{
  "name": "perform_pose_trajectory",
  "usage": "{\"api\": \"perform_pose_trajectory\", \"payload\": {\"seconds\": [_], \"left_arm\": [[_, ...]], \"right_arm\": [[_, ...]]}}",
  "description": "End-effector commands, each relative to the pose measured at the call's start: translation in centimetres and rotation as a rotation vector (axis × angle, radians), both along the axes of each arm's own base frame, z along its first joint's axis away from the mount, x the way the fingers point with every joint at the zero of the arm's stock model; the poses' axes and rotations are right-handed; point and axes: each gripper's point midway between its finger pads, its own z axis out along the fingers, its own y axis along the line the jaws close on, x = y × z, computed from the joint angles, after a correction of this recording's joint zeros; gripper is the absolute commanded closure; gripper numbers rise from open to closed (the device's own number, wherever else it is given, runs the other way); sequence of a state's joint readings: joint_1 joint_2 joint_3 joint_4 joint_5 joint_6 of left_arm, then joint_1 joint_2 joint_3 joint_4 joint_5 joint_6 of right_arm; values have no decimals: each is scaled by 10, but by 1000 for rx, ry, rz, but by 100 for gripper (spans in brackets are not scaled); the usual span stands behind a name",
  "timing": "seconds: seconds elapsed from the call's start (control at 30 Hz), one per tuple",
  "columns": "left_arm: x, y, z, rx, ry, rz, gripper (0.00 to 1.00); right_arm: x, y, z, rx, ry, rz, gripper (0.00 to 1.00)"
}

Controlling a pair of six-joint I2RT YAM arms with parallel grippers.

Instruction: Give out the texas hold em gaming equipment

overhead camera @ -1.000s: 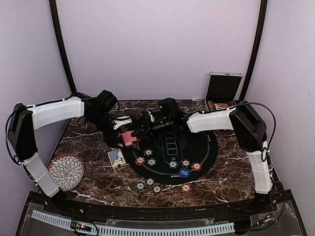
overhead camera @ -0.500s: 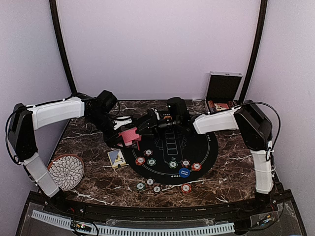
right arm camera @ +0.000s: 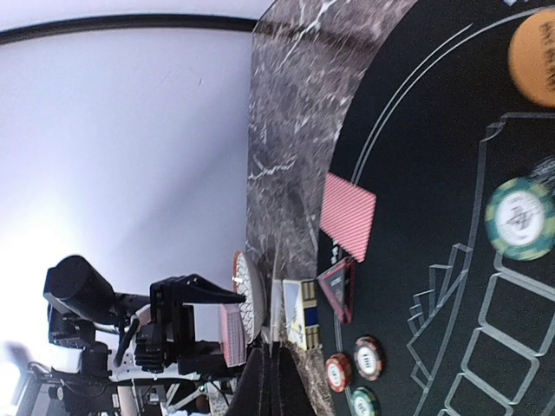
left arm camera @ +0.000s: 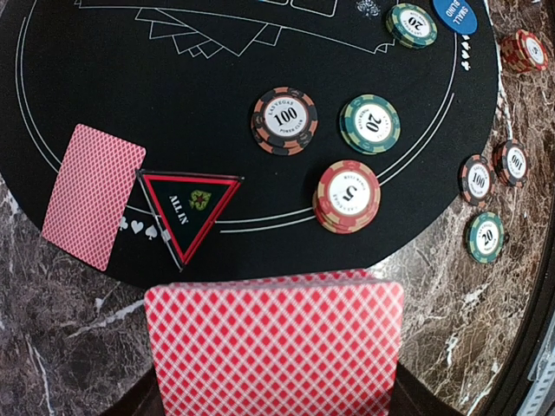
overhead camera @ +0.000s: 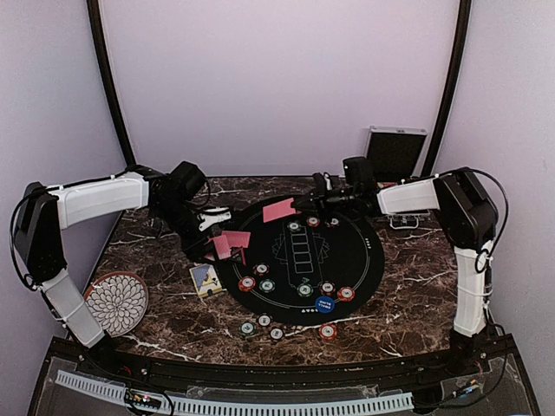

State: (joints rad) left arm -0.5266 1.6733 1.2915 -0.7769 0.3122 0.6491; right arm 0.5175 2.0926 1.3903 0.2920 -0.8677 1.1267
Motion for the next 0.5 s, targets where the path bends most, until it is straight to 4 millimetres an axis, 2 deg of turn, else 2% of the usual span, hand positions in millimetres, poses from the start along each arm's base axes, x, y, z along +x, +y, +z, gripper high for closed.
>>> {"api": "perform_pose_trajectory", "payload": {"seconds": [0.0, 0.07, 0.2, 0.37, 0.47], "left_arm": [[-8, 1, 12, -17, -14, -12, 100], [-9, 1, 13, -18, -12, -14, 100], [-11, 1, 14, -21, -5, -14, 100], [-13, 1, 19, -36, -7, -12, 100], [-14, 1, 20, -38, -4, -13, 100]], "right_arm": [[44, -38, 3, -52, -63, -81, 100], [67, -52, -5, -90, -68, -120, 100], [100, -68, -25, -193, -70, -168, 100], [124, -82, -55, -334, -72, -203, 100], [132, -88, -71, -386, -64, -216, 100]]}}
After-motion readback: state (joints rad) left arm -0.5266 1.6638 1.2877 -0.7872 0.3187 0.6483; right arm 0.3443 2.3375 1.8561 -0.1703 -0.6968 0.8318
